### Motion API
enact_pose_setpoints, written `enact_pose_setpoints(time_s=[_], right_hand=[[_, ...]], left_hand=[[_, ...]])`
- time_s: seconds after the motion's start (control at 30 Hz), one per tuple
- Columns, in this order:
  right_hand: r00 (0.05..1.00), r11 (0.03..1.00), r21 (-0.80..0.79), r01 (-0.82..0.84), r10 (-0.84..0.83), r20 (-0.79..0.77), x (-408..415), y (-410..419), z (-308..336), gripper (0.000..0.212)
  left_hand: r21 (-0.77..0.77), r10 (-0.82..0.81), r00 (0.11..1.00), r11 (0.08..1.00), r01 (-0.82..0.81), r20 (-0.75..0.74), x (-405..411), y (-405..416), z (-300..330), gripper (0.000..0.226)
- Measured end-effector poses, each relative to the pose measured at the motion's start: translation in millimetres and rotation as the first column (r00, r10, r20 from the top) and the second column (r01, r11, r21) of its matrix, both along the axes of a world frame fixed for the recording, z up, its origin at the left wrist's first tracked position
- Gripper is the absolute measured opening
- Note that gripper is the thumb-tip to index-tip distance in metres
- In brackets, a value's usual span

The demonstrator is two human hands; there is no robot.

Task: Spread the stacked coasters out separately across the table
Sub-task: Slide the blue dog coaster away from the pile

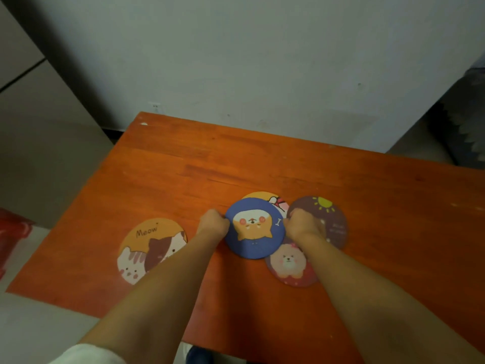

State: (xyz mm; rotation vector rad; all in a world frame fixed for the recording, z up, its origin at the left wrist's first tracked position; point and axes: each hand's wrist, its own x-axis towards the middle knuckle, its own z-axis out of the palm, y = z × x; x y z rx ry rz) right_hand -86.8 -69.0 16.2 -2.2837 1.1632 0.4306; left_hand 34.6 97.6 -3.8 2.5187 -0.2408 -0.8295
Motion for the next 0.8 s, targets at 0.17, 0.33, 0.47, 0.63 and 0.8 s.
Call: enact_pose_setpoints(time_s=[0.17, 0.33, 0.47, 0.63, 0.8], right_hand=[[0.999, 0.993, 0.117, 0.007, -0.012, 0.038, 7.6, 1.3, -12.7, 0.049], [0.987, 0.972, 0.206, 0.113, -0.133, 0.088, -6.6, -2.6, -8.0, 0.039], [0.926, 0.938, 0.22, 0.268, -0.314, 0.209, -38.9, -11.8, 2.7, 0.036], [0.844, 0.879, 0.187, 0.439, -0.475, 0.248, -120.6, -42.6, 12.5, 0.029], [0.817, 0.837, 0.136, 0.53, -0.547, 0.182, -216.4, -83.6, 5.3, 0.024]], left_hand=[[-0.066, 0.173, 0.984, 0.982, -0.176, -0.043, -8.3, 1.9, -11.0, 0.032], [-0.18, 0.29, 0.952, 0.936, -0.303, -0.095, -14.7, 2.6, -0.7, 0.042], [-0.323, 0.227, 0.955, 0.904, -0.279, -0.189, -29.9, -20.1, 20.0, 0.038], [-0.399, -0.028, 0.968, 0.914, -0.077, -0.251, -89.5, -68.1, 42.3, 0.036], [-0.4, -0.18, 0.927, 0.916, 0.036, -0.329, -173.4, -114.4, 33.1, 0.032]])
